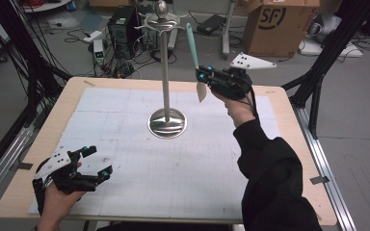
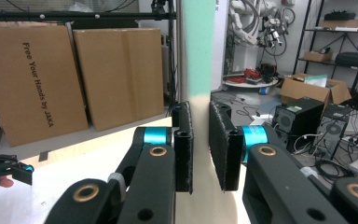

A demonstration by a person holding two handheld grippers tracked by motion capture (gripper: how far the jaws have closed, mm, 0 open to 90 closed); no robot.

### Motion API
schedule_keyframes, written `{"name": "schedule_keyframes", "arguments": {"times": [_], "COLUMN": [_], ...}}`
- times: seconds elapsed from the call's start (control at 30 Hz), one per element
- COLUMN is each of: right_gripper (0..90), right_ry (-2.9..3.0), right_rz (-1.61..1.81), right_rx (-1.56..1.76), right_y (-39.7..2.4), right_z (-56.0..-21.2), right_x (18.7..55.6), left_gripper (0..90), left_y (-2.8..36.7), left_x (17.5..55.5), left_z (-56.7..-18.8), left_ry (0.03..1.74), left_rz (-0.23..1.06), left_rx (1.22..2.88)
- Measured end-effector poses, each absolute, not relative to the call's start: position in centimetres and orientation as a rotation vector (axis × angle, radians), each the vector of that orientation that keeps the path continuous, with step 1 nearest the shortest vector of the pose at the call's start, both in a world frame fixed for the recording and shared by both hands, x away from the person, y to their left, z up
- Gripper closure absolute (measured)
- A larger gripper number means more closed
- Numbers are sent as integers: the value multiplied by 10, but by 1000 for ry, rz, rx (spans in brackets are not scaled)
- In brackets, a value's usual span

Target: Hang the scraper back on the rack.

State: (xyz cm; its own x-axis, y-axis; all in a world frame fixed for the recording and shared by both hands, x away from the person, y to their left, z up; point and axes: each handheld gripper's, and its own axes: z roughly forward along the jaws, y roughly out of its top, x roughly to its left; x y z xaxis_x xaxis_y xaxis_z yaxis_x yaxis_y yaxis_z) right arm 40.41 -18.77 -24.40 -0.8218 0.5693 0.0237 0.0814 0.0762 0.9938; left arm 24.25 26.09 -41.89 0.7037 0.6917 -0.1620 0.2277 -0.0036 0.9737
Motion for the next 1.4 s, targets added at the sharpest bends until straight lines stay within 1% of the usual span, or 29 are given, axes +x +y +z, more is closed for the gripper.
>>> {"name": "schedule_keyframes", "arguments": {"times": [1.4], "right_gripper": [803], "right_ry": [2015], "right_rz": [1789], "right_rx": [646], "right_y": [-172], "right_z": [-253], "right_x": [413], "left_gripper": [17], "left_y": [265], "left_x": [239], "left_z": [-418], "left_ry": [783], "left_rz": [439], "left_rx": [1557]}}
